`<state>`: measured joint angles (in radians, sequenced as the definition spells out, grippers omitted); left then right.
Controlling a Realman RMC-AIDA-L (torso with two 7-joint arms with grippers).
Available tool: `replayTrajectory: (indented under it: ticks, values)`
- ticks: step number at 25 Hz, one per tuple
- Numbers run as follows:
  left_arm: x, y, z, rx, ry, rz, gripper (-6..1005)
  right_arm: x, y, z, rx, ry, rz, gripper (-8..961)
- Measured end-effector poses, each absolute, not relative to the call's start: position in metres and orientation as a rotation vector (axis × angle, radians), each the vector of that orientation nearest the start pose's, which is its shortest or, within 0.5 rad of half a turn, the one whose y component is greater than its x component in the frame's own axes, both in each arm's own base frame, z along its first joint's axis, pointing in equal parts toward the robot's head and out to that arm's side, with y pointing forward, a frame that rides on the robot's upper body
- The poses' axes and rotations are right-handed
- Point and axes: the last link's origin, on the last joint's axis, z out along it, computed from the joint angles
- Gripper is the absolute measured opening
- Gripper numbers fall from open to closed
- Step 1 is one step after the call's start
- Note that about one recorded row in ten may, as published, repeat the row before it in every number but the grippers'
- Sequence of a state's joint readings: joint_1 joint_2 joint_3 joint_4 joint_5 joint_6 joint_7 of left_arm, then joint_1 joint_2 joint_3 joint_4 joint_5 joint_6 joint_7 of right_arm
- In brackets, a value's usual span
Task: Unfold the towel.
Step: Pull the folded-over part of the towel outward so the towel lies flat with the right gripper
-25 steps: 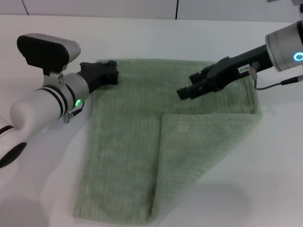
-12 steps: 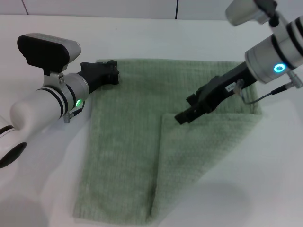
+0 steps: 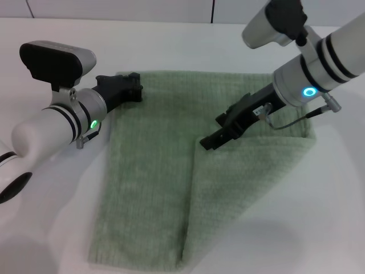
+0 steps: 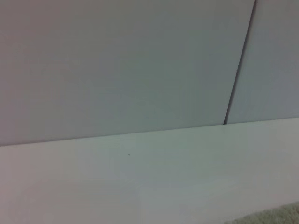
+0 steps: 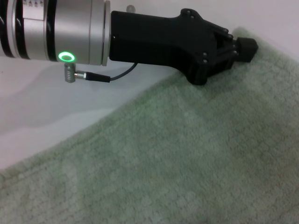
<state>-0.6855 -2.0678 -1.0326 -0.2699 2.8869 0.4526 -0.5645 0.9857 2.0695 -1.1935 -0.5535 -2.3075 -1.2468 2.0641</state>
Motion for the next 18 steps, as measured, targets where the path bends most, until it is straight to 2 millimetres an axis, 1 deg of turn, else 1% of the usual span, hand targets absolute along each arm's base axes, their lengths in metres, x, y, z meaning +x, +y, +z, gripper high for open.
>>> replayTrajectory:
  ticks: [2,7,18]
  values:
    - [-0.276,0.402,-0.085,-2.028,-0.861,-0.403,-1,0.158,0.402,-0.080,-2.926,0.745,-0.232,762]
    - [-0.276,0.403,-0.085,-2.028,-0.861,-0.405,-1,0.155,0.400,-0.090,-2.935,0.718,-0.272,753]
    - [-0.274,0.403,-0.085,-2.029,-0.859,-0.407,-2,0.152,0.399,-0.094,-2.949,0.691,-0.292,732]
